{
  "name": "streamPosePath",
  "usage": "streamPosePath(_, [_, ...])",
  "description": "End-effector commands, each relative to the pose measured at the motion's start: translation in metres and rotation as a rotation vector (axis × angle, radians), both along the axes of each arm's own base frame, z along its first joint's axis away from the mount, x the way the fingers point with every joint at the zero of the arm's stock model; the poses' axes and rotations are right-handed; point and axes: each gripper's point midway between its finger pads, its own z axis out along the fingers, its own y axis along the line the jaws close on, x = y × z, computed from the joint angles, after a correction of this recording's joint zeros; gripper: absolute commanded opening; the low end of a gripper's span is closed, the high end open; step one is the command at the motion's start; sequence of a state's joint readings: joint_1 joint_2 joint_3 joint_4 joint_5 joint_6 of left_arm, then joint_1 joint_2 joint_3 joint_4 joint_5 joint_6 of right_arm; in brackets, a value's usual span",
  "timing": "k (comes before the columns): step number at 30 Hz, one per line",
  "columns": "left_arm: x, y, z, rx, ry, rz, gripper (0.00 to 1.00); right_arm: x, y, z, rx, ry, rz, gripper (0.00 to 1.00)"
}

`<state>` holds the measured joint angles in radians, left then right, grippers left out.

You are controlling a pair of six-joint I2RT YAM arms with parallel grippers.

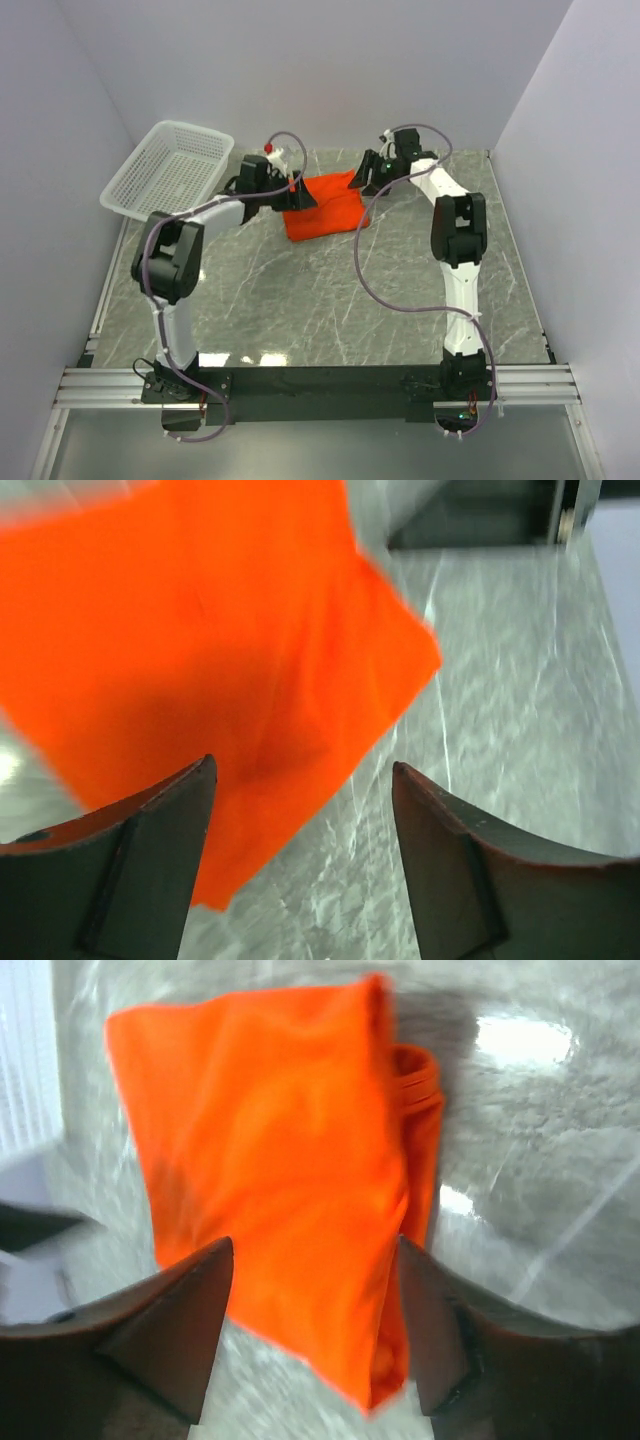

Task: Fold and stack the t-shirts
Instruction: Fold the tshirt, then neatly place the folded tshirt to the corner

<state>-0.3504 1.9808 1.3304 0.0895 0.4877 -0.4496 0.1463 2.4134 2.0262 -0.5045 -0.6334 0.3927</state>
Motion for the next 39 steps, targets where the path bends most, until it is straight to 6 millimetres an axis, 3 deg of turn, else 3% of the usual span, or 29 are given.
streamPosePath(1, [0.024,0.033,0.095,0.096,-0.291,0.113,0.77,-0.008,-0.007,0.095,-0.022,-0.270,0.165,0.76])
streamPosePath(4, [0.013,0.067,0.107,0.148,-0.326,0.224,0.79,-0.017,-0.018,0.075,-0.101,-0.215,0.163,0.80])
streamPosePath(6, [0.000,0.092,0.110,0.161,-0.328,0.298,0.80,-0.021,-0.028,0.050,-0.156,-0.139,0.139,0.81])
streamPosePath(12, [-0.048,0.133,0.111,0.142,-0.311,0.382,0.80,-0.038,-0.036,0.010,-0.205,-0.033,0.118,0.82])
streamPosePath(18, [-0.082,0.146,0.099,0.146,-0.282,0.406,0.81,-0.055,-0.009,-0.003,-0.172,0.002,0.185,0.79])
streamPosePath(24, [-0.094,0.149,0.102,0.128,-0.283,0.411,0.80,-0.077,0.023,-0.021,-0.198,0.042,0.239,0.76])
streamPosePath(29, [-0.099,0.150,0.112,0.122,-0.309,0.413,0.80,-0.074,0.007,-0.036,-0.320,0.055,0.167,0.74])
streamPosePath(39, [-0.116,0.154,0.111,0.113,-0.302,0.425,0.80,-0.068,-0.010,-0.014,-0.347,-0.001,0.126,0.74])
